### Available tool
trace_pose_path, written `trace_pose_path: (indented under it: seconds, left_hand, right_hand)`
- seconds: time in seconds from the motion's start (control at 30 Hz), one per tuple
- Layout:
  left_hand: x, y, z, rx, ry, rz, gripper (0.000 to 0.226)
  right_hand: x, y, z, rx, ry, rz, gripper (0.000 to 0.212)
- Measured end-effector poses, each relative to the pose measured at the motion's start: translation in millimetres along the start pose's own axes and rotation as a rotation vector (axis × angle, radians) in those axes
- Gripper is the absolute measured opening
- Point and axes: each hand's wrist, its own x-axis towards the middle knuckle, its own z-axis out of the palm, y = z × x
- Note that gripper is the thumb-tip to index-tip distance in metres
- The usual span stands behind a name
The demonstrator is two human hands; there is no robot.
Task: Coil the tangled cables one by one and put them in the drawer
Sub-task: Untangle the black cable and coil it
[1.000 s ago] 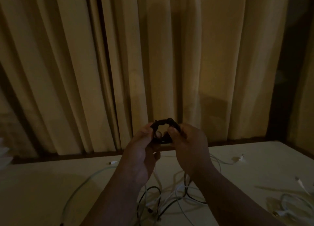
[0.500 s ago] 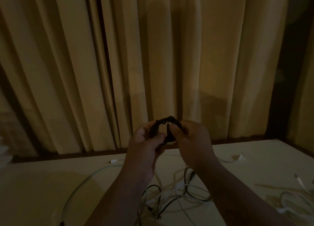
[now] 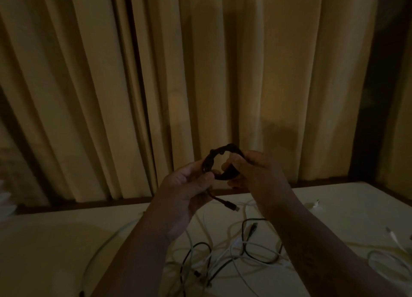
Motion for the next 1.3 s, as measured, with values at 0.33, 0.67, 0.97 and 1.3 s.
trace_pose_path:
  seconds: [0.33, 0.67, 0.97, 1.3]
  left_hand:
    - [4, 3, 3, -0.252, 0.187, -0.043, 0.014]
    - [3, -2, 0, -0.049, 0.332, -0.03, 0.026]
    - [6, -5, 0, -0.062, 0.383, -0.115, 0.013]
    - [4, -10, 7, 0.076, 0.329, -0.128, 0.012]
  right_hand:
    - [8, 4, -6, 0.09, -0.209, 0.212, 0.019]
    - [9, 1, -19, -0.433, -0.221, 0.097, 0.029]
    - [11, 3, -27, -0.387, -0.174, 0.13, 0.016]
    - [9, -8, -41, -0.212, -0.026, 0.192, 0.023]
